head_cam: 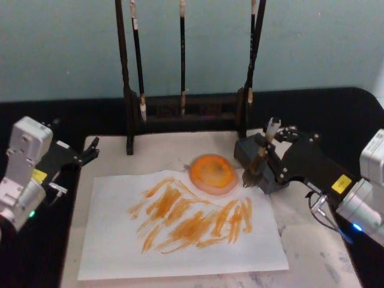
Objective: Pick up the brush from the inkstone, write on the paper, then place the brush back to its original position.
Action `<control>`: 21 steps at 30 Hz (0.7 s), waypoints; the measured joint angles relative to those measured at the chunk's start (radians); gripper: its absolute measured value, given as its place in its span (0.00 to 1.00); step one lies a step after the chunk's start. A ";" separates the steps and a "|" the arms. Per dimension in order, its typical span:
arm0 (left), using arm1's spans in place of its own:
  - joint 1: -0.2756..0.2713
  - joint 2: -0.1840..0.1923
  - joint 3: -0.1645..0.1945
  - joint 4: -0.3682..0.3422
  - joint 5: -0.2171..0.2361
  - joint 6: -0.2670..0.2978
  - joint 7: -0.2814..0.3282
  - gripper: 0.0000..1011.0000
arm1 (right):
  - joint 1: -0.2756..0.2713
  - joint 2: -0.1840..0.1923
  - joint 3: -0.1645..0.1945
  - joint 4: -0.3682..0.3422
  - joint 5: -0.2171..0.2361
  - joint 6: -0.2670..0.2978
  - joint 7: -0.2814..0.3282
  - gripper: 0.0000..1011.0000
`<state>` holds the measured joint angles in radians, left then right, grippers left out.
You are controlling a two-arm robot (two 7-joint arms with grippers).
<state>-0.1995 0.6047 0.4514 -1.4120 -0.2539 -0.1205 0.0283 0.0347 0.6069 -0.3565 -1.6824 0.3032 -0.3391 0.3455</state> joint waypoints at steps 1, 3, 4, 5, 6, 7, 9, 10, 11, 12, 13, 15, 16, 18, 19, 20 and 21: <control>0.000 0.000 0.000 0.000 0.000 0.000 0.000 0.99 | -0.002 0.001 0.000 0.000 -0.009 -0.005 0.006 0.17; 0.000 0.000 0.000 0.000 0.000 0.000 0.000 0.99 | -0.004 0.001 0.000 0.000 -0.019 -0.009 0.009 0.17; 0.000 0.000 0.000 0.000 0.000 0.000 0.000 0.99 | -0.005 0.001 0.000 0.000 -0.025 -0.011 0.010 0.17; 0.000 0.000 0.000 0.000 0.000 0.000 0.000 0.99 | -0.006 0.000 0.000 0.001 -0.030 -0.013 0.011 0.17; 0.000 0.000 0.000 0.000 0.000 0.000 0.000 0.99 | -0.007 -0.001 0.002 0.002 -0.041 -0.016 0.011 0.17; 0.000 0.000 0.000 0.000 0.000 0.000 0.000 0.99 | -0.008 -0.002 0.003 0.002 -0.045 -0.017 0.012 0.17; 0.000 0.000 0.000 0.000 0.000 0.000 0.000 0.99 | -0.010 -0.004 0.005 0.003 -0.056 -0.020 0.015 0.17; 0.000 0.000 0.000 0.000 0.000 0.000 0.000 0.99 | -0.011 -0.005 0.006 0.003 -0.059 -0.020 0.017 0.17; 0.000 0.000 0.000 0.000 0.000 0.000 0.000 0.99 | -0.013 -0.006 0.008 0.003 -0.065 -0.021 0.019 0.17; 0.000 0.000 0.000 0.000 0.000 0.000 0.000 0.99 | -0.013 -0.006 0.009 0.003 -0.069 -0.022 0.021 0.17; 0.000 0.000 0.000 0.000 0.000 0.000 0.000 0.99 | -0.014 -0.007 0.010 0.003 -0.072 -0.022 0.021 0.17; 0.000 0.000 0.000 0.000 0.000 0.000 0.000 0.99 | -0.017 -0.010 0.013 0.003 -0.085 -0.024 0.022 0.17; 0.000 0.000 0.000 0.000 0.000 0.000 0.000 0.99 | -0.018 -0.011 0.014 0.003 -0.089 -0.025 0.022 0.17; 0.000 0.000 0.000 0.000 0.000 0.000 0.000 0.99 | -0.020 -0.014 0.017 0.003 -0.102 -0.027 0.023 0.17; 0.000 0.000 0.000 0.000 0.000 0.000 0.000 0.99 | -0.021 -0.015 0.018 0.003 -0.106 -0.027 0.023 0.17; 0.000 0.000 0.000 0.000 0.000 0.000 0.000 0.99 | -0.022 -0.016 0.019 0.003 -0.110 -0.028 0.023 0.17; 0.000 0.000 0.000 0.000 0.000 0.000 0.000 0.99 | -0.022 -0.018 0.020 0.003 -0.114 -0.028 0.023 0.17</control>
<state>-0.1996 0.6047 0.4514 -1.4119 -0.2539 -0.1205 0.0283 0.0124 0.5893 -0.3362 -1.6793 0.1895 -0.3674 0.3686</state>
